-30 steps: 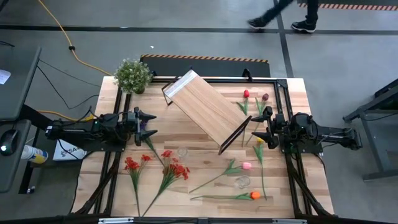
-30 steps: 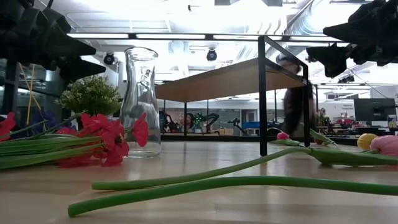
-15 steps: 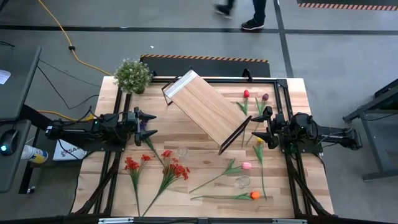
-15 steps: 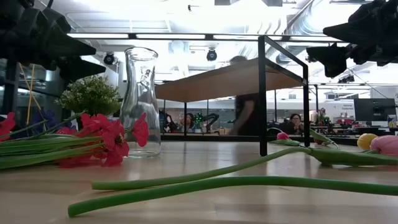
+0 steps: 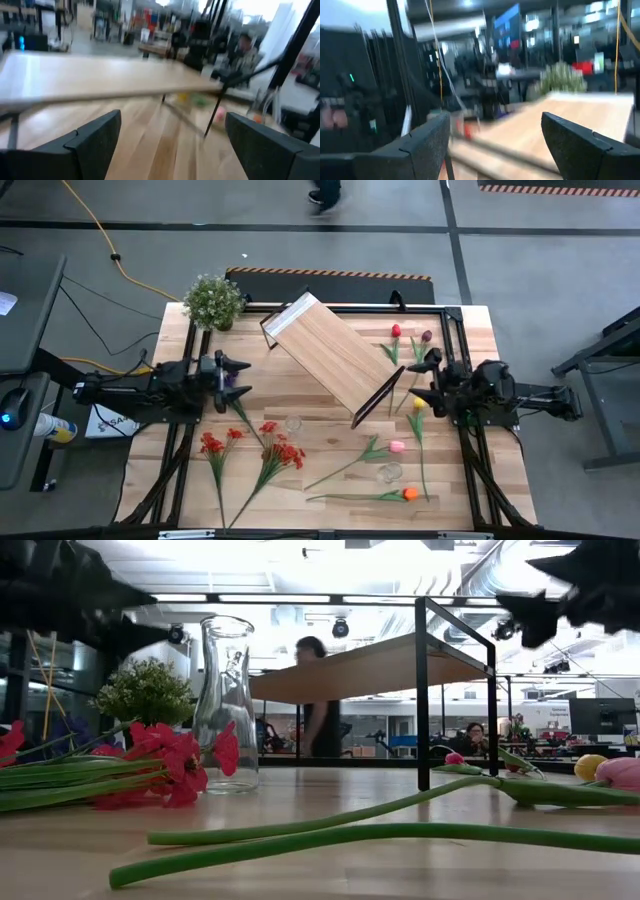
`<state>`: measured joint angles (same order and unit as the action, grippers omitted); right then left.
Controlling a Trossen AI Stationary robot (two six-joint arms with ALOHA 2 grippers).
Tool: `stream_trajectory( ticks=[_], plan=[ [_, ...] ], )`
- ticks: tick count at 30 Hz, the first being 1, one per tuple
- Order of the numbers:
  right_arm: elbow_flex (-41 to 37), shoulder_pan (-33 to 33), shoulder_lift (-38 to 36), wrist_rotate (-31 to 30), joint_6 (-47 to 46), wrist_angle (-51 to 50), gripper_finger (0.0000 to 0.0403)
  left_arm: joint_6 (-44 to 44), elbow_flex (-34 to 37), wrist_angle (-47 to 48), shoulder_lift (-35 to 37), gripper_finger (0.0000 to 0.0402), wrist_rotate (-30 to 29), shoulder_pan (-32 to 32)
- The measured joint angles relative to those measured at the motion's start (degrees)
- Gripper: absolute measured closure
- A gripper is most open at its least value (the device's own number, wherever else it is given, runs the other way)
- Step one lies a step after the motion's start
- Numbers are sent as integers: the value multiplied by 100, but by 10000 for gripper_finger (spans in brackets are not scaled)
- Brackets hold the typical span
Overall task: Pick and place flowers into a vace then onto a shelf
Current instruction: Put the violet flower into the left transparent vase
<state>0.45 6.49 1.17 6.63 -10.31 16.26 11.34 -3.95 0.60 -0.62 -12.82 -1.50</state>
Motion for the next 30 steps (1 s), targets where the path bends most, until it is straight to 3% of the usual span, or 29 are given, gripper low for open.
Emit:
stream_trajectory(
  ticks=[4,8,14,23,30],
  plan=[
    [0,1,-2,17,-152,1373,100,417,-7,-671,0,11,29,-1],
    [10,-1,-2,26,-124,2552,100,370,-171,-777,-1,11,587,-1],
    [377,0,-1,24,43,2709,100,356,-830,-552,0,11,1252,-2],
    [929,0,0,24,180,2760,100,361,-2310,434,-501,11,1374,-2],
    [1215,-1,0,-19,276,2892,100,395,-3273,459,-1141,11,1382,-2]
  ],
)
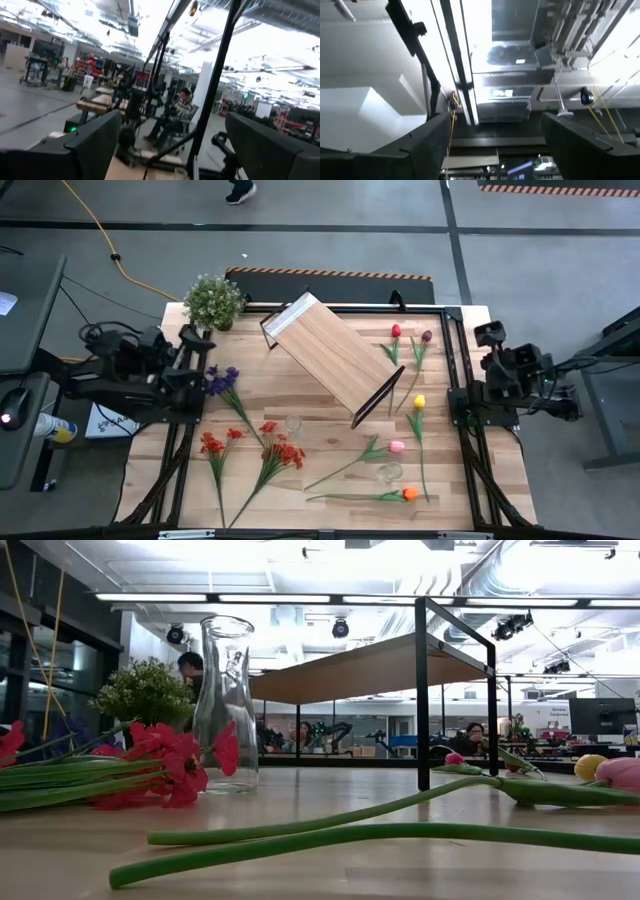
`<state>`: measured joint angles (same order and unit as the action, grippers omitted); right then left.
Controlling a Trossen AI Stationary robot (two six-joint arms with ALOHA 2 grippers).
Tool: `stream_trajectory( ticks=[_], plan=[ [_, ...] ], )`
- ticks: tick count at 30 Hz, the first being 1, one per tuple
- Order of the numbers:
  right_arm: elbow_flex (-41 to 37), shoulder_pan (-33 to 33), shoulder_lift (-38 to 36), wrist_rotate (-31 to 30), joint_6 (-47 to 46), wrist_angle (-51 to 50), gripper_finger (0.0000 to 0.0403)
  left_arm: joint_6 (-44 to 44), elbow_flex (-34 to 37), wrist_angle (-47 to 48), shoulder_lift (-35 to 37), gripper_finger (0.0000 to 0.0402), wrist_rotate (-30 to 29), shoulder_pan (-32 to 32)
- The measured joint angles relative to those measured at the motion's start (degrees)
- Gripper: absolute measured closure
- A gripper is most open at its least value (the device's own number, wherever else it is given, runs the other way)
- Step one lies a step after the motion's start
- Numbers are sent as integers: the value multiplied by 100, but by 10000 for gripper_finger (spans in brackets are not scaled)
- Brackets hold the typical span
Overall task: Pick and place flowers into a vace then onto a shelf
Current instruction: Put the violet flower into the left transparent vase
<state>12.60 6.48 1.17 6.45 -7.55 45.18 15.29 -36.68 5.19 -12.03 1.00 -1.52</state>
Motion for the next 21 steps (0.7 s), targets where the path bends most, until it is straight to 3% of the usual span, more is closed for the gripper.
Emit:
stream_trajectory(
  ticks=[7,14,21],
  plan=[
    [159,0,0,-52,388,30,100,0,-331,-24,-179,11,-37,0],
    [245,0,0,-711,502,69,100,0,-336,-118,-179,11,-51,1],
    [245,0,0,-714,497,67,100,0,-336,-135,-179,11,-53,0]
  ],
)
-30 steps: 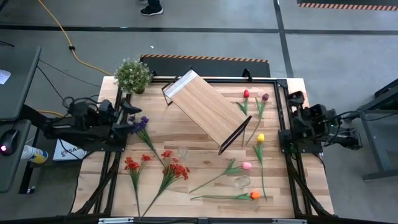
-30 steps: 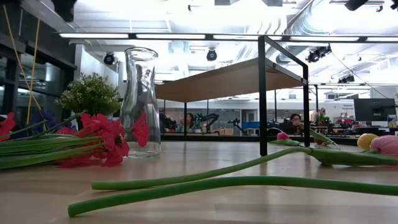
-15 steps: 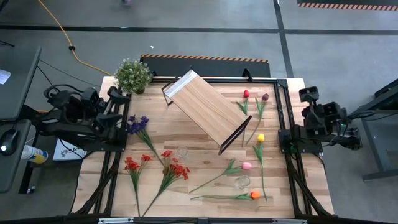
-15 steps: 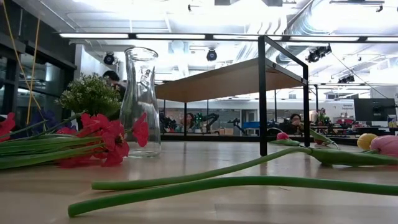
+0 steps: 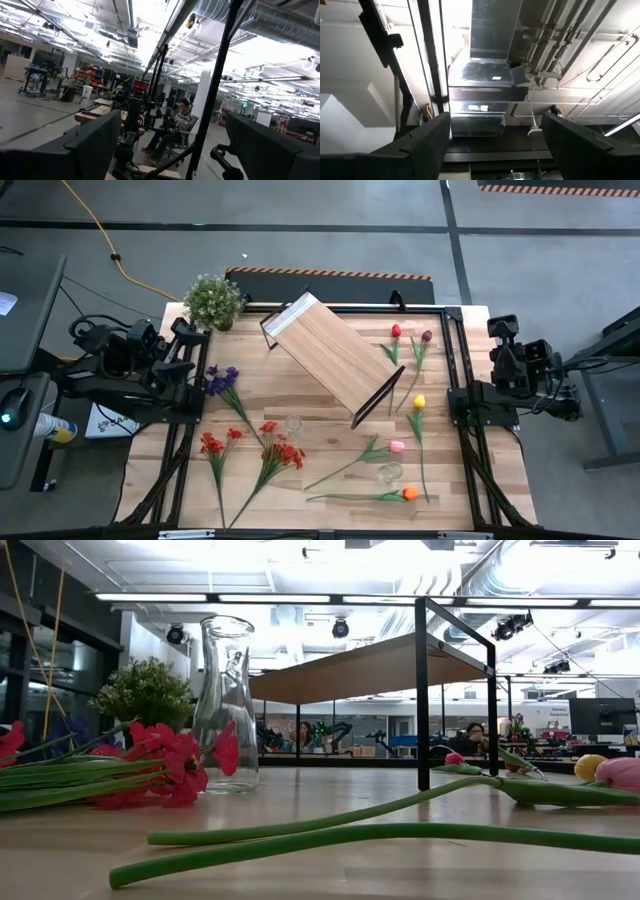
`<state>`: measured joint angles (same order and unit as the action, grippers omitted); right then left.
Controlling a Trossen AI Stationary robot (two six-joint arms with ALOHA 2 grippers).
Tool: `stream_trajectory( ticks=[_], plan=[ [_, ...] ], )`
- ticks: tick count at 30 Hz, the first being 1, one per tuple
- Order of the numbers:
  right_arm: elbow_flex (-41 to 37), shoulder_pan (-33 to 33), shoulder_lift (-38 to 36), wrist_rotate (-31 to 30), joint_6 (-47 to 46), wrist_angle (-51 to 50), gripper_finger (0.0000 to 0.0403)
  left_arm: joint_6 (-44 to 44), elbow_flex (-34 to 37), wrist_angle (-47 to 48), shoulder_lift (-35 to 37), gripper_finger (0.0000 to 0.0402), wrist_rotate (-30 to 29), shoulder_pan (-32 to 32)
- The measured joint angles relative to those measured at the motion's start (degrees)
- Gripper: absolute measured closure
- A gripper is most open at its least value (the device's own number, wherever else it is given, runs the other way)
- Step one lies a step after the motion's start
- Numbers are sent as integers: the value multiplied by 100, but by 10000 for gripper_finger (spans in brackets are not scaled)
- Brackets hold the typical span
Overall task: Pick and place flowers into a vace then onto a shelf
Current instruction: Put the violet flower into the left transparent vase
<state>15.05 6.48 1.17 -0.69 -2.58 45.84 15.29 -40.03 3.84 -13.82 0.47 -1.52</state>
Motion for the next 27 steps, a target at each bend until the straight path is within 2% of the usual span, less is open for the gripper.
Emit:
stream_trajectory(
  ticks=[10,15,20,27],
  plan=[
    [0,0,0,0,1,-4,100,107,0,-125,4,11,-22,0],
    [0,1,0,0,-10,-9,100,160,0,-119,4,11,-331,0],
    [0,0,0,-24,36,-130,100,386,0,-72,4,11,-902,0],
    [54,0,0,-569,154,-426,100,587,-211,245,-28,11,-1177,1]
  ],
)
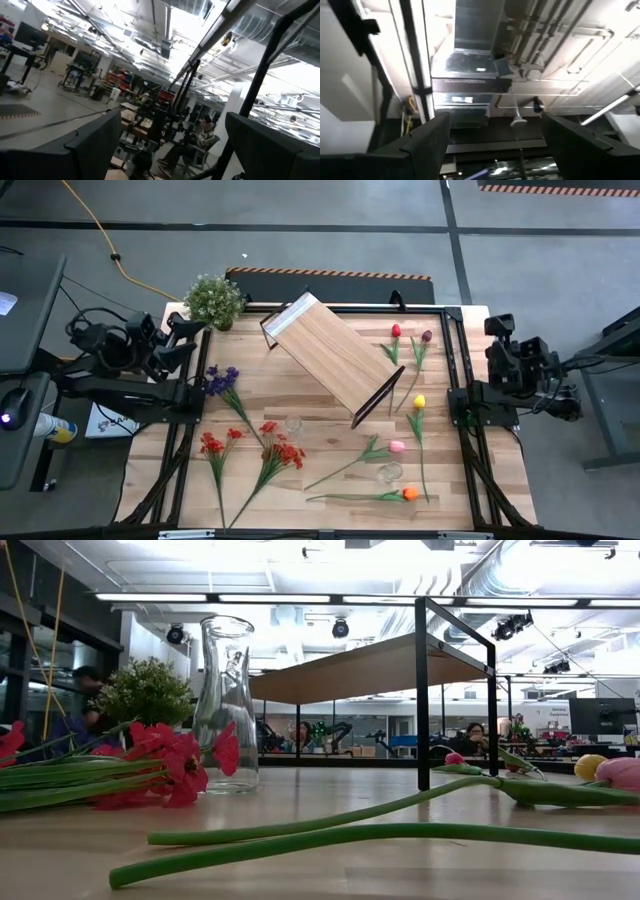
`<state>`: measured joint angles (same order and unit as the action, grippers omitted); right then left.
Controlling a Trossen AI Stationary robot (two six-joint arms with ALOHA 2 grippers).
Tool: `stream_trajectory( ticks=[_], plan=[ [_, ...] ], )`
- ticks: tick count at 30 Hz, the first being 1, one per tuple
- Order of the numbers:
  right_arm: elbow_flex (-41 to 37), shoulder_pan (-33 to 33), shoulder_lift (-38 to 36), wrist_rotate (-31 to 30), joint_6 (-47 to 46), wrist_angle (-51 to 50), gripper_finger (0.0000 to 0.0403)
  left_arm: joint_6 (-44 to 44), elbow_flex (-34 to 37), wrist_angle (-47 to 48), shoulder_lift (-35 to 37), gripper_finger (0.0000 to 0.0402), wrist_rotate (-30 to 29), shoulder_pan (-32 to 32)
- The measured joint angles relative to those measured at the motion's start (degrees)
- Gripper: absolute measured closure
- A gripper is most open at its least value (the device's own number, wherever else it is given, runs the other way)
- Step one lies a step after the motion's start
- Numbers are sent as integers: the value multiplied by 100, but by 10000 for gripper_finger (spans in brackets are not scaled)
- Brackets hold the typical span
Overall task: Pick and place flowers into a vace then onto a shelf
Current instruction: Put the violet flower into the left transparent vase
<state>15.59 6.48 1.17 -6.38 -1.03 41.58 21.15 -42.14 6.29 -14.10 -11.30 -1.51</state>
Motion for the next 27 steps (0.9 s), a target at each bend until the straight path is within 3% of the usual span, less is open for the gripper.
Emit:
stream_trajectory(
  ticks=[8,19,27],
  plan=[
    [1244,1,323,-387,-40,-2073,100,384,-824,1326,-451,11,-310,0],
    [3573,0,1715,-958,-57,-4739,100,975,-2053,3225,-1334,11,-782,0],
    [4853,1,2726,-1259,-98,-5988,100,1625,-2648,4000,-1752,11,-796,-1]
  ],
)
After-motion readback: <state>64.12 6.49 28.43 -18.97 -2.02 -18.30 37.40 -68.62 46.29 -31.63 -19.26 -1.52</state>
